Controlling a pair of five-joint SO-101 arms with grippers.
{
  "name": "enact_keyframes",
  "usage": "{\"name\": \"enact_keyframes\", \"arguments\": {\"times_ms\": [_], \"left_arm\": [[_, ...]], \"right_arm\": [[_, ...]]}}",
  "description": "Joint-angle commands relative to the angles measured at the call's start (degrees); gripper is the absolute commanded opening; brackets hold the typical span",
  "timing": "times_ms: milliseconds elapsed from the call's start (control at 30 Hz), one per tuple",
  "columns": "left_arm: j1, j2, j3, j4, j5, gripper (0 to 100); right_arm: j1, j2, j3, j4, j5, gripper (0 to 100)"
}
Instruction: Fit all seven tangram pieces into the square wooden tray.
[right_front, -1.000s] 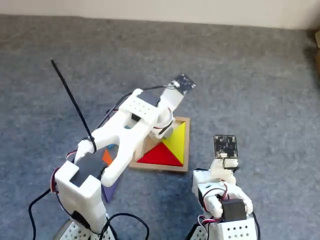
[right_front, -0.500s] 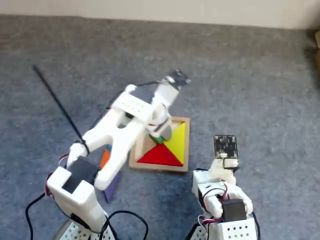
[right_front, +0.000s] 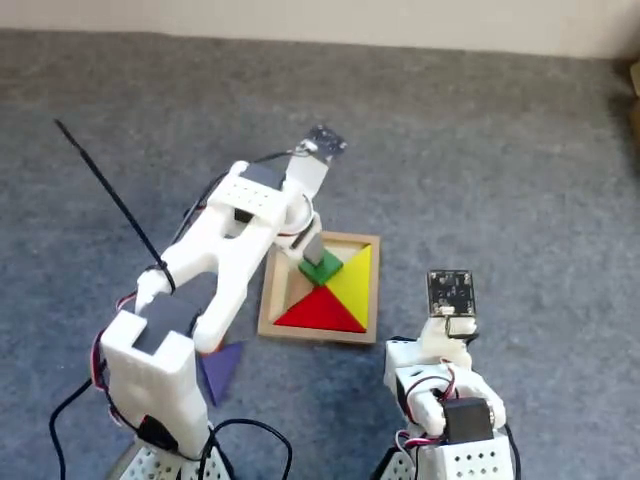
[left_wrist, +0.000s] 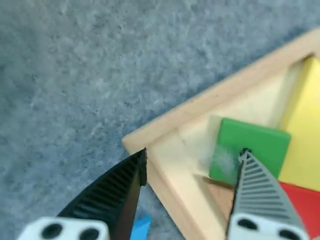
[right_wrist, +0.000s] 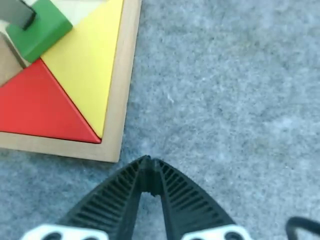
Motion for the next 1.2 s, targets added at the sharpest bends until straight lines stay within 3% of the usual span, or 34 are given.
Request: {"name": "enact_keyframes", "arguments": {"times_ms": [0,367,667,933,1167], "left_arm": [[-2.24,0.75,-2.77,-0.44,-0.09,28],[-2.86,0.66,-5.67,0.18,0.09,28],[3.21,0.92,-20.09,15.56,2.46,28],[6.81,1.36,-15.43,15.47,3.34,28],[6.29,1.36,-8.57,10.11,3.16,28]], "right_arm": [[0.48,-0.66,7.16,0.31,0.35,0.6],[0.48,-0.66,7.16,0.31,0.35,0.6],[0.48,-0.66,7.16,0.31,0.44,0.6],[0.48,-0.66,7.16,0.31,0.44,0.6],[0.48,-0.66,7.16,0.31,0.44,0.6]]}}
